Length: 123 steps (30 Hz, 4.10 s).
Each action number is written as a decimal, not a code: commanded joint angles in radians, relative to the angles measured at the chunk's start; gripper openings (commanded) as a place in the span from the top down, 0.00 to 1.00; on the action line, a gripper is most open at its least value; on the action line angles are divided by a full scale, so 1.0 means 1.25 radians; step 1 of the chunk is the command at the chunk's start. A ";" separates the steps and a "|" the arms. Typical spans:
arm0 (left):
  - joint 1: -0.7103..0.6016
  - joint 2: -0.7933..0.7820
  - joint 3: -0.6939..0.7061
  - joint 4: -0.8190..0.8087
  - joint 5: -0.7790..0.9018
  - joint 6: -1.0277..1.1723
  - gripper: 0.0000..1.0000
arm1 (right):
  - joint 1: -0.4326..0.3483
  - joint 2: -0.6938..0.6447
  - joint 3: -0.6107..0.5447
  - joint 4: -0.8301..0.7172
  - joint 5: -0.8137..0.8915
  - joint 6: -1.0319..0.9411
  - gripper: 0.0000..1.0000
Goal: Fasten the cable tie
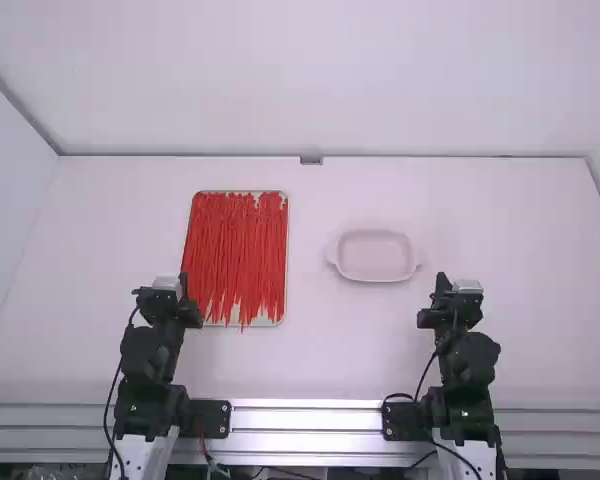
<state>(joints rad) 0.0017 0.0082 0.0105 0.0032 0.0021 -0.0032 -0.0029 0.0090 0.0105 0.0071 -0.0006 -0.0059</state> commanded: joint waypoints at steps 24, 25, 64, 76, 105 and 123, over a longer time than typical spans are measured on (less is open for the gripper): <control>0.005 0.201 0.140 -0.050 0.071 -0.019 0.79 | 0.004 0.217 0.110 0.015 -0.048 0.003 0.79; 0.005 0.221 0.154 -0.057 0.076 -0.021 0.77 | 0.005 0.238 0.120 0.015 -0.052 0.006 0.77; -0.070 0.897 0.691 -0.416 -0.003 -0.160 0.09 | 0.049 0.821 0.476 -0.070 -0.052 0.037 0.09; -0.071 0.978 0.754 -0.456 -0.030 -0.188 0.01 | 0.099 0.891 0.562 -0.138 -0.064 0.020 0.02; -0.033 1.123 0.918 -0.503 0.050 -0.148 0.01 | 0.118 0.892 0.568 -0.117 -0.128 0.007 0.02; -0.035 1.451 1.141 -0.556 0.049 -0.149 0.01 | 0.118 0.892 0.568 -0.131 -0.125 0.006 0.02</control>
<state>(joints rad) -0.0334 1.8053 1.4078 -0.6872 0.0559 -0.2089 0.1440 1.1183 0.6926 -0.1528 -0.1570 0.0067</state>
